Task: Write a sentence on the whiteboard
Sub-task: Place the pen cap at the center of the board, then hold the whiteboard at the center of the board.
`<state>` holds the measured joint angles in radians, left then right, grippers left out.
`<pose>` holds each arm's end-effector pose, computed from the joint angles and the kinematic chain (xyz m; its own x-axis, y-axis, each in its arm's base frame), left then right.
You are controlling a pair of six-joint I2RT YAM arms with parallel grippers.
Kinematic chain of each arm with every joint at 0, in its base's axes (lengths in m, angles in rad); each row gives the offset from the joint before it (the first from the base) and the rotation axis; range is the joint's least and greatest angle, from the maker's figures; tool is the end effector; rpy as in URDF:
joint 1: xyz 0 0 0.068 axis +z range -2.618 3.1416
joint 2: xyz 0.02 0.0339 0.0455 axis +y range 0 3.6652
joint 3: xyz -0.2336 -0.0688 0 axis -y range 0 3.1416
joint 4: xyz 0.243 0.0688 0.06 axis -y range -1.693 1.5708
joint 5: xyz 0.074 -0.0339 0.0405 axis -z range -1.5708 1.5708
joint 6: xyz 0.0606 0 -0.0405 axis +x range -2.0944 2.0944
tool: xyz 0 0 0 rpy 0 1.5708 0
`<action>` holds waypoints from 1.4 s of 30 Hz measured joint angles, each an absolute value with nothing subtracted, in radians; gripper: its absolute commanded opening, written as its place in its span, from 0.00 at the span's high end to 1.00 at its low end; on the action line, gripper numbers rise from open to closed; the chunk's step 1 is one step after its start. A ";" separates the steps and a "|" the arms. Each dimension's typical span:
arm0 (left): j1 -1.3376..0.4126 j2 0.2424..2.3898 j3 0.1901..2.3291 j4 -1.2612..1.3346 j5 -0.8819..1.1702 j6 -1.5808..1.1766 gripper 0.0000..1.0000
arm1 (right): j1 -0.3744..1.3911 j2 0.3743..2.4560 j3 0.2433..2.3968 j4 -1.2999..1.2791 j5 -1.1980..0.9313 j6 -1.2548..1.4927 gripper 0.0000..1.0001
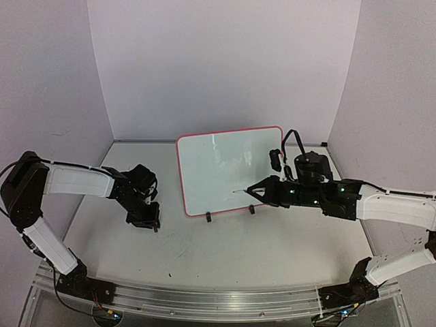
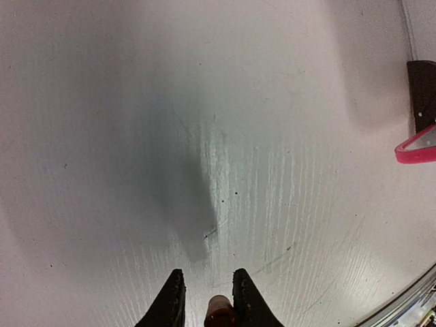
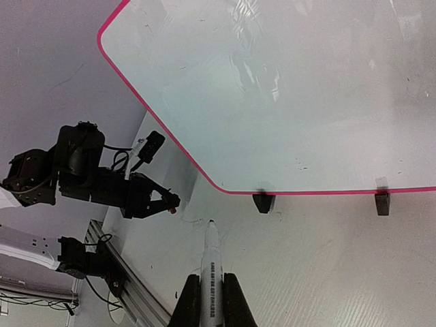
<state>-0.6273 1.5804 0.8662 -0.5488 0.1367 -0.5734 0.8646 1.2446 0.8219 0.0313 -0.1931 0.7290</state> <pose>0.2265 -0.1744 0.1055 -0.9817 0.0479 -0.1840 0.0980 0.9569 -0.2735 0.1954 0.2470 0.2389 -0.7587 0.1179 -0.6407 -0.4779 0.5677 0.6704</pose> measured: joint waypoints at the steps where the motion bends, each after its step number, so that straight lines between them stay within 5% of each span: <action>1: -0.627 1.585 0.867 -0.549 0.137 -0.574 0.64 | 0.864 1.245 0.822 0.032 -0.194 0.729 1.00; 16: -0.627 1.568 0.870 -0.548 0.118 -0.575 0.20 | 0.865 1.215 0.804 0.029 -0.200 0.717 1.00; 26: -0.627 1.524 0.870 -0.548 0.109 -0.575 0.11 | 0.865 1.209 0.799 0.029 -0.200 0.714 1.00; 42: -0.604 1.262 0.987 -0.655 0.105 -0.429 0.10 | 0.865 1.196 0.830 -0.010 -0.278 0.608 1.00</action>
<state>-0.6038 1.2621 0.9867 -0.6548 0.1046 -0.4289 0.8646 1.1965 0.8300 -0.0098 -0.2778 0.6080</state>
